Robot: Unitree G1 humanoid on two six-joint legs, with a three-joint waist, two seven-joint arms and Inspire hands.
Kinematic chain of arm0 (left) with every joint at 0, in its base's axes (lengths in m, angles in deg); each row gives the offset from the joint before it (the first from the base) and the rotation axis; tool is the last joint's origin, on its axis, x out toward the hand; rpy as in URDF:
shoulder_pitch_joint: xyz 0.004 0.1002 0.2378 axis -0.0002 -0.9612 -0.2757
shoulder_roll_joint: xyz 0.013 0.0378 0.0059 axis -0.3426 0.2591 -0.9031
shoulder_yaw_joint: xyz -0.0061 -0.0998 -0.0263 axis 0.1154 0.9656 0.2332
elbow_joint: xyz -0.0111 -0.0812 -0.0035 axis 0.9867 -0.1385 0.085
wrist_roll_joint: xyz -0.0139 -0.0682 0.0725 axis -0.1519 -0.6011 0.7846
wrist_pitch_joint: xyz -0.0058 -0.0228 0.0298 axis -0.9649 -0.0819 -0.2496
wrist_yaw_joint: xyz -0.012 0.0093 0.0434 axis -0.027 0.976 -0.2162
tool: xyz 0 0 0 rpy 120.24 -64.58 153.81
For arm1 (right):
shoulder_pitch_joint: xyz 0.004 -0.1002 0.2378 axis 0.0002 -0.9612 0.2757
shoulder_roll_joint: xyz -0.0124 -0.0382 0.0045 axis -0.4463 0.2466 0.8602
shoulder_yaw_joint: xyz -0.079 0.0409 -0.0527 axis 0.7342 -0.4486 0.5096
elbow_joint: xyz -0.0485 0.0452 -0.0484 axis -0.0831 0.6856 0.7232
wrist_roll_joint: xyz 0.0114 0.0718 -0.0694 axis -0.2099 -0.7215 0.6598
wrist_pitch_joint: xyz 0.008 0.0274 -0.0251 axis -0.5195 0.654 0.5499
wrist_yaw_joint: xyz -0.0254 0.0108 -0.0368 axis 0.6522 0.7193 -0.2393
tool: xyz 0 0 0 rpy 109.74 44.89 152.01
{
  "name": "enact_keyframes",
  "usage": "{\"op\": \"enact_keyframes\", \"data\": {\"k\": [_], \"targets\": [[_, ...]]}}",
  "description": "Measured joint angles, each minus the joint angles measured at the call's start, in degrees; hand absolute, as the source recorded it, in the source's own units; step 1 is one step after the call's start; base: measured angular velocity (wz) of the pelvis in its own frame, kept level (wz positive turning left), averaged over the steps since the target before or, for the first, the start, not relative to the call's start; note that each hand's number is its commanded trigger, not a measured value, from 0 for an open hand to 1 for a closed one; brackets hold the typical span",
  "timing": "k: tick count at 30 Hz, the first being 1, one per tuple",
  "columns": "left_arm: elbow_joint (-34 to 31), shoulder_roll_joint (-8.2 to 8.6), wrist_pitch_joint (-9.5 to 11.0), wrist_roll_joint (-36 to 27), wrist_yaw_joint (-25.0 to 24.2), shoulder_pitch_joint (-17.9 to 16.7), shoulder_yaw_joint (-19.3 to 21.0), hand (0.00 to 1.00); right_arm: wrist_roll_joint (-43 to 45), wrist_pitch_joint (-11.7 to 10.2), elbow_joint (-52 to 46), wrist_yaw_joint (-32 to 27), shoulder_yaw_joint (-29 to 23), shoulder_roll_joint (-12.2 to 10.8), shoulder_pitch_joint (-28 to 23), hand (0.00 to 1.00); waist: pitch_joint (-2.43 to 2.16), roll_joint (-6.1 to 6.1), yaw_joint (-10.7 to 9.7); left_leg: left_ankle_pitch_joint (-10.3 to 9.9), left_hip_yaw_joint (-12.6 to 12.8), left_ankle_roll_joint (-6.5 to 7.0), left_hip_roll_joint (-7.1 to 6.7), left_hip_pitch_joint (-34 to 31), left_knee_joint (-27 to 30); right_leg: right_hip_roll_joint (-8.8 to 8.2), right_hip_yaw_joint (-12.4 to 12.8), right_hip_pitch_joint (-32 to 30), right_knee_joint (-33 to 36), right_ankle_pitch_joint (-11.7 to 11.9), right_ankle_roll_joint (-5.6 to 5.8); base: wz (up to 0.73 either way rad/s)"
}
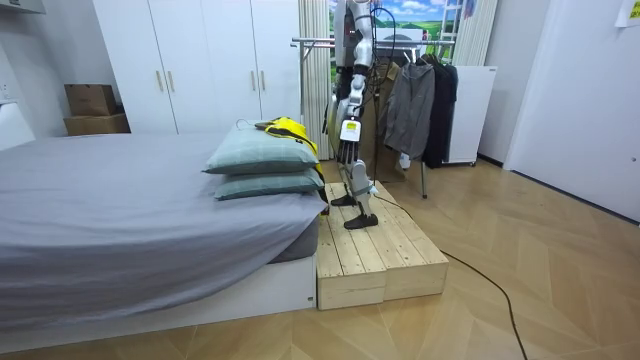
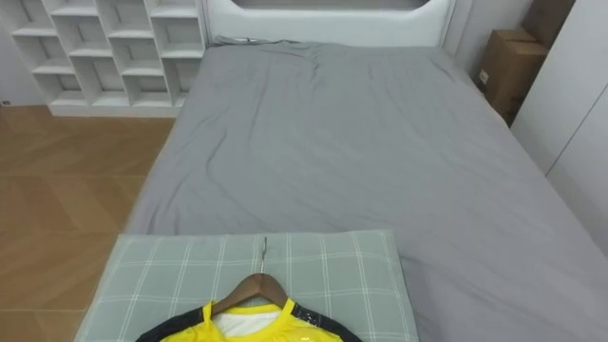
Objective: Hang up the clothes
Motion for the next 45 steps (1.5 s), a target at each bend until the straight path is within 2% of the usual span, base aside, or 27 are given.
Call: {"op": "enact_keyframes", "data": {"k": [4, 9, 18, 24, 31, 33, 41, 45], "targets": [[0.00, 0.07, -1.08, 1.25, 0.88, -0.07, 0.01, 0.00, 0.00, 0.01, 0.00, -0.39, 0.00, -0.06, -0.01, 0.00, 0.03, -0.08, -0.01, 0.00, 0.00, 0.00, 0.00, 0.04, 0.00, 0.00, -0.01, 0.06, -0.03, 0.00, 0.00, 0.00], [-0.02, 0.06, -1.49, 1.17, 1.47, -0.21, 0.39, 0.00, 0.09, 0.05, 0.00, -0.79, -0.06, -0.24, 0.01, 0.00, 0.11, -0.41, -0.21, 0.00, -0.05, 0.00, -0.03, 0.02, -0.01, -0.05, -0.45, 0.17, -0.17, -0.01, 0.01, 0.00], [-0.41, 0.15, -1.44, 0.38, 2.85, 0.31, 1.86, 0.00, 0.07, 0.05, -0.08, -1.10, -0.01, -0.64, 0.03, 0.00, 0.08, -0.98, 0.00, 0.00, -0.15, 0.00, -0.18, -0.14, 0.14, -0.21, -0.48, 0.17, -0.30, -0.05, 0.07, 0.00], [-0.92, 0.55, -0.58, -3.26, 4.87, 0.26, 3.88, 0.00, -0.15, 0.04, -0.18, -1.36, 0.00, -0.63, -0.09, 0.00, 0.01, -0.98, 0.14, 0.00, -0.11, 0.00, -0.20, -0.15, 0.14, -0.20, -0.51, 0.28, -0.81, -0.05, 0.08, 0.00], [-1.05, 0.56, 1.86, -13.07, 8.23, -0.19, 5.00, 0.00, -0.28, -0.02, 0.39, -1.46, -0.12, -0.59, -0.07, 0.00, 0.06, -0.81, 0.17, 0.00, -0.10, 0.00, -0.21, 0.80, 0.05, -0.22, -0.59, 1.01, -0.59, -0.05, 0.08, 0.00], [-1.63, 0.54, 2.29, -14.14, 8.99, -0.28, 5.35, 0.00, -0.25, -0.02, 0.37, -1.41, -0.16, -0.52, 0.01, 0.00, 0.08, -0.65, 0.18, 0.00, -0.14, 0.00, -0.21, 0.86, 0.07, -0.22, -0.62, 1.06, -0.48, -0.05, 0.08, 0.00], [-5.52, -0.01, 5.64, -13.83, 16.29, -1.00, 7.79, 0.00, 0.05, -0.03, 0.32, -1.43, -0.39, 0.19, -0.30, 0.00, 0.04, 0.39, 0.26, 0.00, -0.82, 0.00, -0.18, 1.08, 0.05, -0.20, -1.20, 1.51, -0.14, -0.05, 0.07, 0.04], [-6.78, -0.14, 5.98, -12.21, 20.32, -1.72, 8.37, 0.00, 0.00, -0.04, 0.28, -1.44, -0.56, 0.23, -0.77, 0.00, 0.07, 0.51, 0.16, 0.01, -0.85, -0.02, -0.22, 1.59, -0.12, -0.25, -1.35, 2.04, -0.34, -0.06, 0.08, 0.01]]}}
